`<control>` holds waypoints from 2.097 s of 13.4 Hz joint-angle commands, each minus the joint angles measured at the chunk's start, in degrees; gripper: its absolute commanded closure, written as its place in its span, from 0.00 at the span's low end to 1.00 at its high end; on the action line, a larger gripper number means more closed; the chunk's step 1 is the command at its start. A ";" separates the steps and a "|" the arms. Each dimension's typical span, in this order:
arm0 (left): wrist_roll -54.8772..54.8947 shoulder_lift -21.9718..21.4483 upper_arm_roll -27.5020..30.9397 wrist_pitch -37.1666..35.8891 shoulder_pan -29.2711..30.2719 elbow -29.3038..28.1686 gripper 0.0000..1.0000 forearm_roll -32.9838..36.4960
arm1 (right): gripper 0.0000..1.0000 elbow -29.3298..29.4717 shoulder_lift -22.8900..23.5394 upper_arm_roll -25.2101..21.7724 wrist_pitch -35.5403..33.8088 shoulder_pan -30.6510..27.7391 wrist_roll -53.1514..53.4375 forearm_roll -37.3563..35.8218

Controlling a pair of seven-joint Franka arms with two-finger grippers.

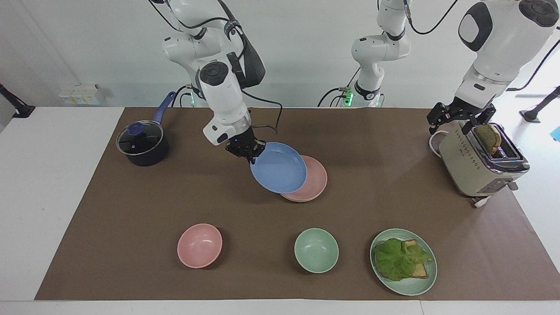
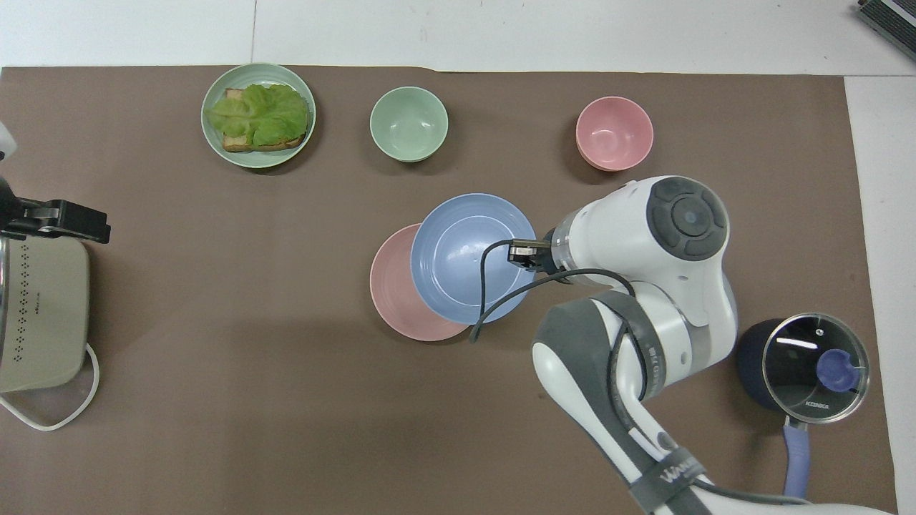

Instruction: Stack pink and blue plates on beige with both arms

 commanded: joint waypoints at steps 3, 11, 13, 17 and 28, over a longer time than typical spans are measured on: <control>0.18 -0.74 0.17 -0.70 -0.13 0.01 0.00 0.03 | 1.00 -0.27 3.07 -0.21 4.56 2.92 1.89 4.25; 0.18 -0.74 0.17 -0.70 -0.13 0.01 0.00 0.03 | 1.00 -1.14 6.77 -0.21 8.96 5.21 1.10 4.34; 0.18 -0.74 0.17 -0.70 -0.13 0.01 0.00 0.03 | 1.00 -1.76 7.03 -0.21 9.13 4.95 0.75 4.34; 0.18 -0.74 0.17 -0.70 -0.13 0.01 0.00 0.03 | 0.54 -2.29 7.47 -0.30 9.14 4.51 -0.04 4.34; 0.18 -0.74 0.17 -0.70 -0.13 0.01 0.00 0.03 | 0.00 -0.27 0.89 -1.00 5.29 -6.20 -4.25 -3.64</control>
